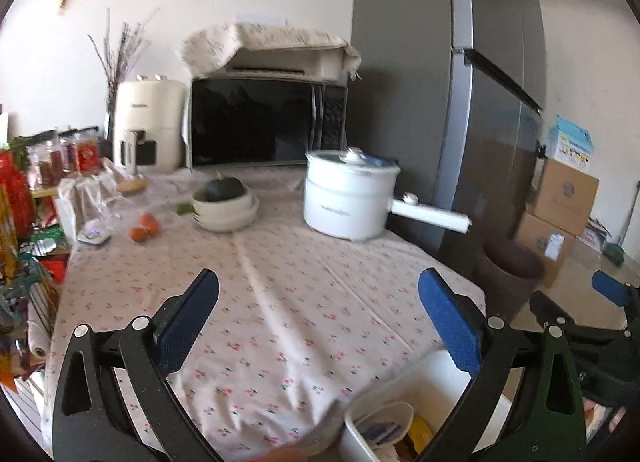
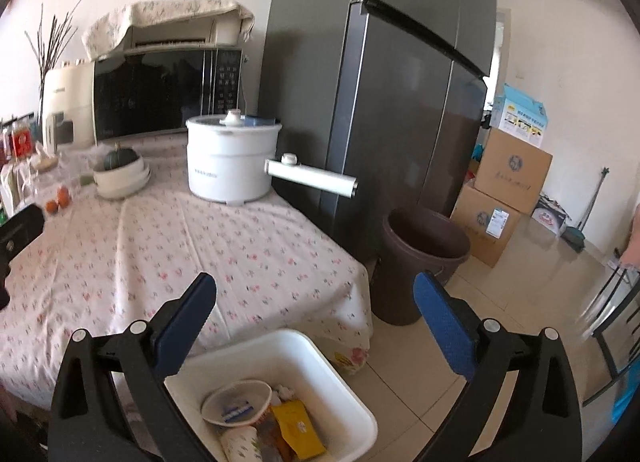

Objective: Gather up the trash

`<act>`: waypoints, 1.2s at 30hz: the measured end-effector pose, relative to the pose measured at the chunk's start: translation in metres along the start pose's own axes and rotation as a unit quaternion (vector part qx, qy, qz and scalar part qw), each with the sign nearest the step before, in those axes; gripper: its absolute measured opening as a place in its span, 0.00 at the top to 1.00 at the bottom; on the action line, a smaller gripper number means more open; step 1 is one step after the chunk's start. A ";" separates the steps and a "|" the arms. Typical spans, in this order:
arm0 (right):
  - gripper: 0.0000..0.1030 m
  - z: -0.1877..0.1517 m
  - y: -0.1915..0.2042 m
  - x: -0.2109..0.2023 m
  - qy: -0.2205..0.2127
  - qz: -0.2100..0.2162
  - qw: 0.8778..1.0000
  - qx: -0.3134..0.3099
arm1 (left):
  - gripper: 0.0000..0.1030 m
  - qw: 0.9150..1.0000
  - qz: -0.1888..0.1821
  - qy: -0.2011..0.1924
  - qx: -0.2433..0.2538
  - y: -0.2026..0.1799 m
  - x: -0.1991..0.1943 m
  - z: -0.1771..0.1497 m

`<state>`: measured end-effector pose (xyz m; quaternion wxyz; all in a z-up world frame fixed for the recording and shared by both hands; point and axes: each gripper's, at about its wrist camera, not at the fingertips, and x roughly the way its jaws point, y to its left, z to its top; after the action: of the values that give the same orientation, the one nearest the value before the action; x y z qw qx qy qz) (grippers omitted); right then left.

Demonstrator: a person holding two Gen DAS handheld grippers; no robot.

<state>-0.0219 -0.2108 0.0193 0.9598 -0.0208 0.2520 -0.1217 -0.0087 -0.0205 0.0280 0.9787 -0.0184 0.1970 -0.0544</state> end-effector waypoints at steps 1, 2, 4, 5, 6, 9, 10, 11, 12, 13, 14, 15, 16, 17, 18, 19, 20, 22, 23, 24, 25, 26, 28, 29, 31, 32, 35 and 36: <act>0.07 0.002 0.002 -0.002 -0.005 0.004 1.000 0.004 | 0.07 1.000 -0.002 0.003 -0.003 0.002 -0.002 0.000; 0.07 0.003 0.003 -0.003 -0.009 0.007 1.000 0.007 | 0.07 1.000 -0.002 0.005 -0.006 0.005 -0.003 0.000; 0.07 0.007 0.007 -0.007 -0.022 0.016 0.999 0.017 | 0.07 1.000 0.002 0.008 -0.006 0.008 -0.006 0.001; 0.07 0.008 0.009 -0.009 -0.026 0.019 0.999 0.019 | 0.07 1.000 0.004 0.010 -0.006 0.010 -0.007 0.001; 0.07 0.009 0.012 -0.011 -0.033 0.023 0.999 0.021 | 0.07 1.000 0.006 0.014 -0.006 0.012 -0.007 0.001; 0.07 0.010 0.021 -0.016 -0.048 0.035 0.998 0.020 | 0.07 0.999 0.011 0.029 -0.007 0.016 -0.009 0.002; 0.07 0.010 0.024 -0.018 -0.052 0.037 0.998 0.018 | 0.07 0.999 0.012 0.031 -0.009 0.018 -0.008 0.002; 0.07 0.010 0.028 -0.019 -0.057 0.037 0.998 0.015 | 0.07 0.999 0.013 0.032 -0.011 0.020 -0.008 0.002; 0.07 0.010 0.030 -0.021 -0.061 0.036 0.997 0.012 | 0.07 0.999 0.014 0.033 -0.013 0.023 -0.008 0.002; 0.07 0.010 0.033 -0.022 -0.065 0.035 0.997 0.010 | 0.07 0.999 0.015 0.034 -0.015 0.024 -0.008 0.002; 0.07 0.010 0.035 -0.023 -0.070 0.035 0.997 0.008 | 0.07 0.999 0.018 0.034 -0.015 0.025 -0.009 0.002; 0.07 0.010 0.036 -0.024 -0.072 0.036 0.997 0.008 | 0.07 0.999 0.021 0.033 -0.015 0.027 -0.009 0.002; 0.07 0.010 0.037 -0.024 -0.074 0.037 0.997 0.008 | 0.07 0.999 0.022 0.034 -0.016 0.027 -0.009 0.002; 0.07 0.010 0.037 -0.025 -0.076 0.037 0.996 0.009 | 0.07 0.999 0.023 0.035 -0.016 0.028 -0.009 0.002; 0.07 0.010 0.038 -0.025 -0.077 0.036 0.996 0.010 | 0.07 0.999 0.024 0.037 -0.015 0.028 -0.009 0.002; 0.07 0.010 0.038 -0.026 -0.078 0.036 0.996 0.010 | 0.07 0.999 0.025 0.038 -0.016 0.029 -0.009 0.002; 0.07 0.010 0.038 -0.026 -0.079 0.035 0.996 0.011 | 0.07 0.999 0.026 0.039 -0.016 0.030 -0.009 0.002; 0.06 0.009 0.038 -0.026 -0.078 0.036 0.996 0.010 | 0.07 0.999 0.028 0.040 -0.015 0.030 -0.009 0.002; 0.06 0.009 0.039 -0.026 -0.078 0.036 0.996 0.009 | 0.07 0.999 0.029 0.039 -0.014 0.031 -0.009 0.002; 0.06 0.009 0.039 -0.026 -0.079 0.036 0.996 0.007 | 0.07 0.999 0.030 0.038 -0.013 0.031 -0.010 0.002; 0.07 0.009 0.040 -0.027 -0.079 0.037 0.996 0.006 | 0.07 0.999 0.031 0.038 -0.013 0.031 -0.010 0.002; 0.07 0.009 0.040 -0.027 -0.079 0.037 0.996 0.005 | 0.07 0.999 0.032 0.038 -0.014 0.032 -0.010 0.002; 0.07 0.009 0.040 -0.027 -0.080 0.038 0.996 0.004 | 0.07 0.999 0.033 0.038 -0.014 0.032 -0.010 0.003; 0.07 0.009 0.040 -0.027 -0.080 0.038 0.996 0.003 | 0.07 0.999 0.033 0.039 -0.014 0.032 -0.010 0.003; 0.07 0.009 0.040 -0.027 -0.080 0.039 0.996 0.001 | 0.07 0.999 0.034 0.038 -0.013 0.032 -0.010 0.003; 0.07 0.008 0.040 -0.027 -0.080 0.039 0.996 0.000 | 0.07 0.999 0.035 0.039 -0.013 0.032 -0.010 0.003; 0.07 0.008 0.040 -0.027 -0.081 0.039 0.996 -0.001 | 0.07 0.998 0.036 0.041 -0.014 0.033 -0.008 0.001; 0.07 0.009 0.041 -0.027 -0.081 0.039 0.996 -0.001 | 0.07 0.998 0.036 0.042 -0.015 0.033 -0.008 0.001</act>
<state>-0.0312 -0.1651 0.0356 0.9811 -0.0215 0.1740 -0.0818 -0.0125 0.0134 0.0303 0.9706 -0.0236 0.2389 -0.0174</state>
